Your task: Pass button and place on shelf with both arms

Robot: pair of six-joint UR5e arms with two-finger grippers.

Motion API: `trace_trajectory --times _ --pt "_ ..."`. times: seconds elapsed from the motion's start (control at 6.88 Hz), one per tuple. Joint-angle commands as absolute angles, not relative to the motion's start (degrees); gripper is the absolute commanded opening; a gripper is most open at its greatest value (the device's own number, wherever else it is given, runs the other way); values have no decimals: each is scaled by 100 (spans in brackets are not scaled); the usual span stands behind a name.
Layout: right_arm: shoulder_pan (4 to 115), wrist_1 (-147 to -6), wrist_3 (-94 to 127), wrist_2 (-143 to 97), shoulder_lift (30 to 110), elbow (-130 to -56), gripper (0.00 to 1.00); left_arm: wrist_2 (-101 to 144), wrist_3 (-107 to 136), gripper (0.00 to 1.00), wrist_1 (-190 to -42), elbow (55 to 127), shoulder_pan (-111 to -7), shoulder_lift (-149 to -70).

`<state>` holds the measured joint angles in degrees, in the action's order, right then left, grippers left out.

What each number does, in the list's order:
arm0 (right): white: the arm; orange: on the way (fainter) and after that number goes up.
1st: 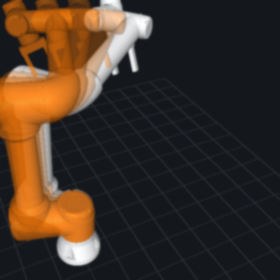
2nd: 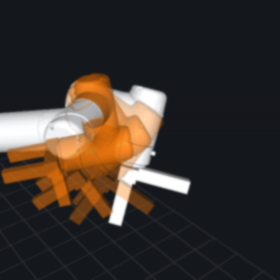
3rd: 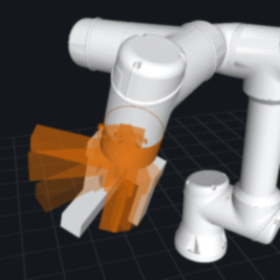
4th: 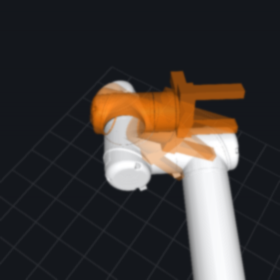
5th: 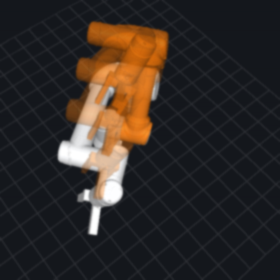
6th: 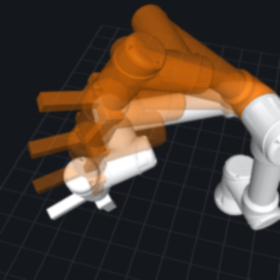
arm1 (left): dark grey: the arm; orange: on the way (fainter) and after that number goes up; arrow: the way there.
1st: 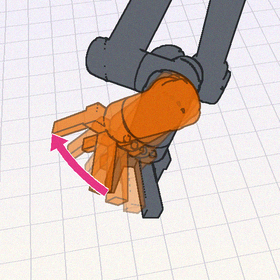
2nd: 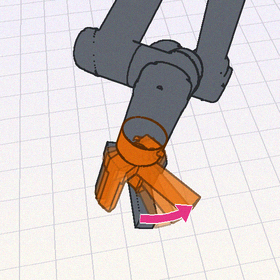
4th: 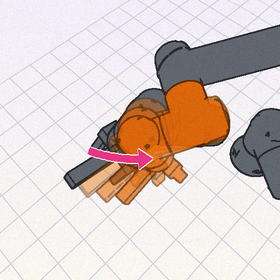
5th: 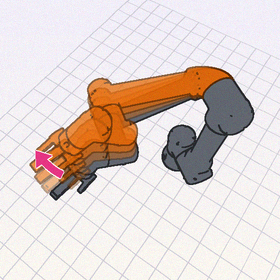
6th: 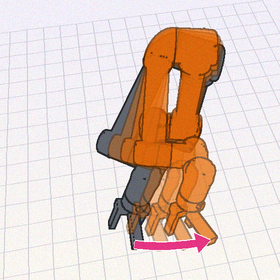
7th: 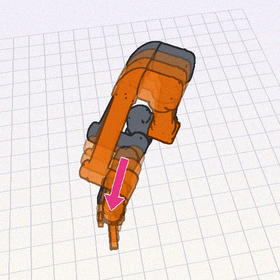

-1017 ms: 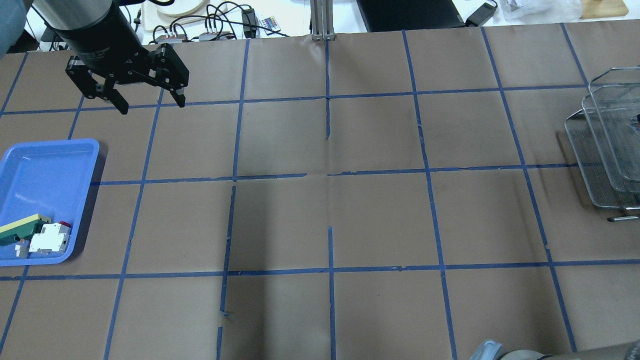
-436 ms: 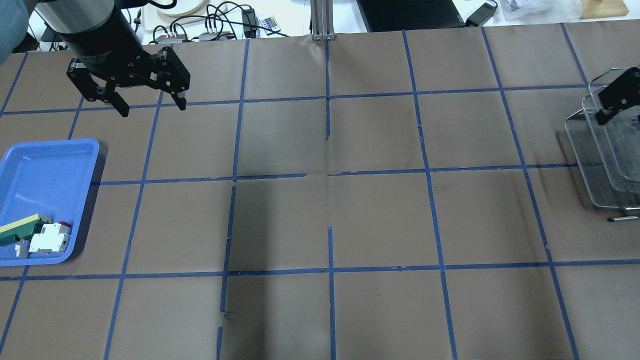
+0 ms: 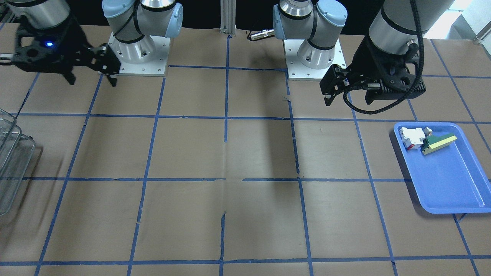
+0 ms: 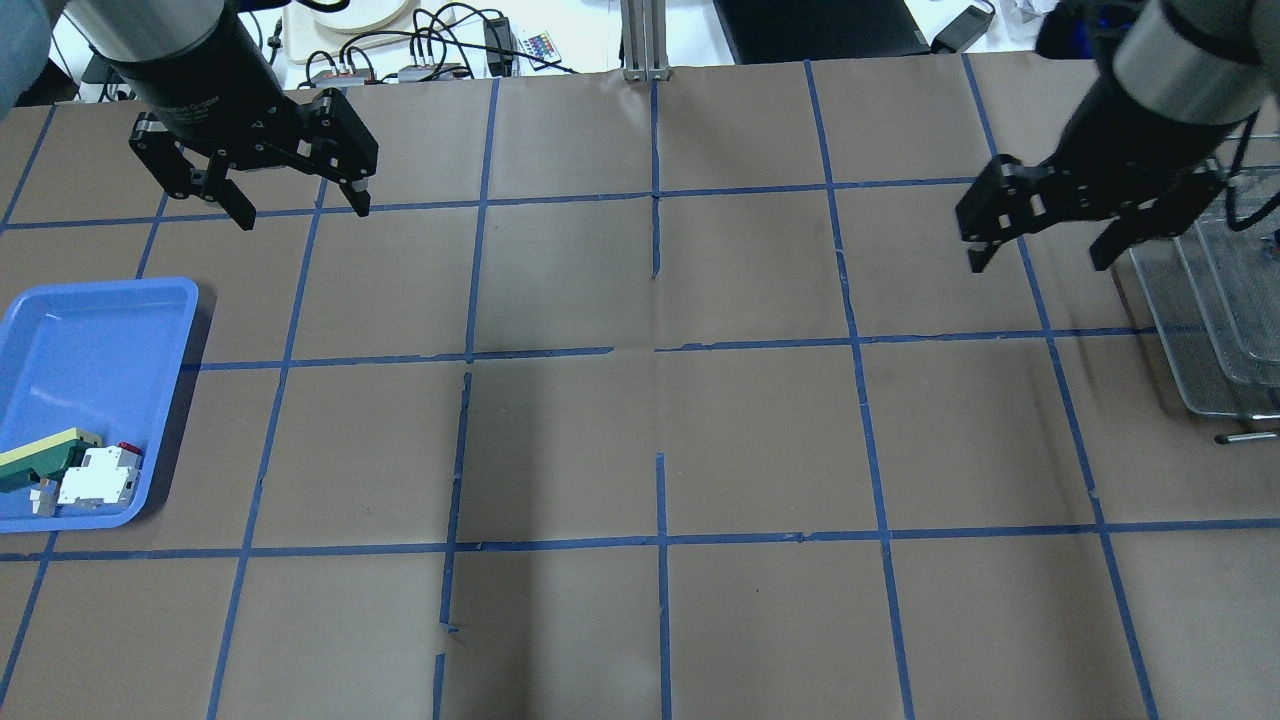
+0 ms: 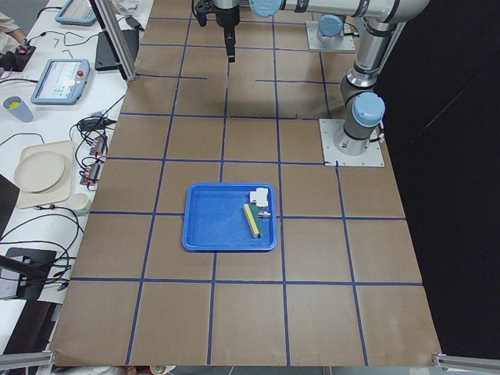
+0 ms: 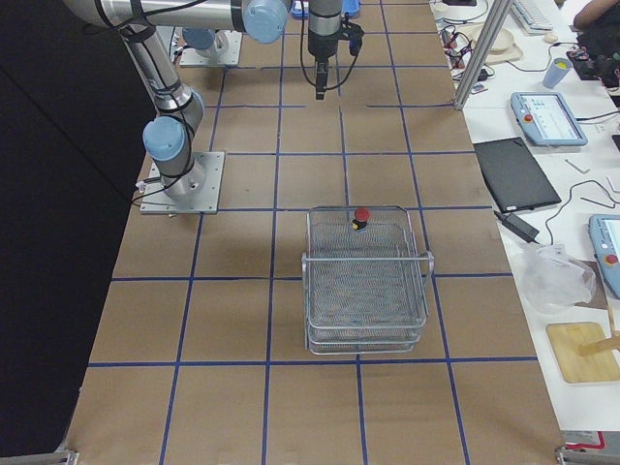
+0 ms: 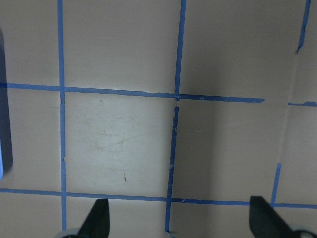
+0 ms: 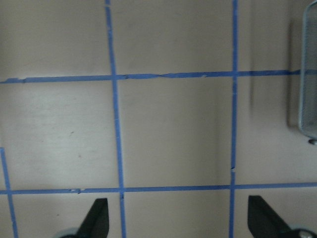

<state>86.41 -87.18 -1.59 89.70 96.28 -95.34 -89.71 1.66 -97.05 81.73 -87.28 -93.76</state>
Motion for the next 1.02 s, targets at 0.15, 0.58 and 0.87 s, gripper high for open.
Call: trace_trajectory --times 0.15,0.58,0.87 --pt "9203 -8525 589 8956 10053 -9966 100 -8991 167 100 -9721 8165 -8728 -9378" --pt "8938 -8420 598 8974 10151 -9993 100 -9009 141 100 -9861 8401 -8736 -9203" --pt "8938 -8376 598 8983 10160 -10002 100 -9017 141 100 -9800 8560 -8736 -9097"
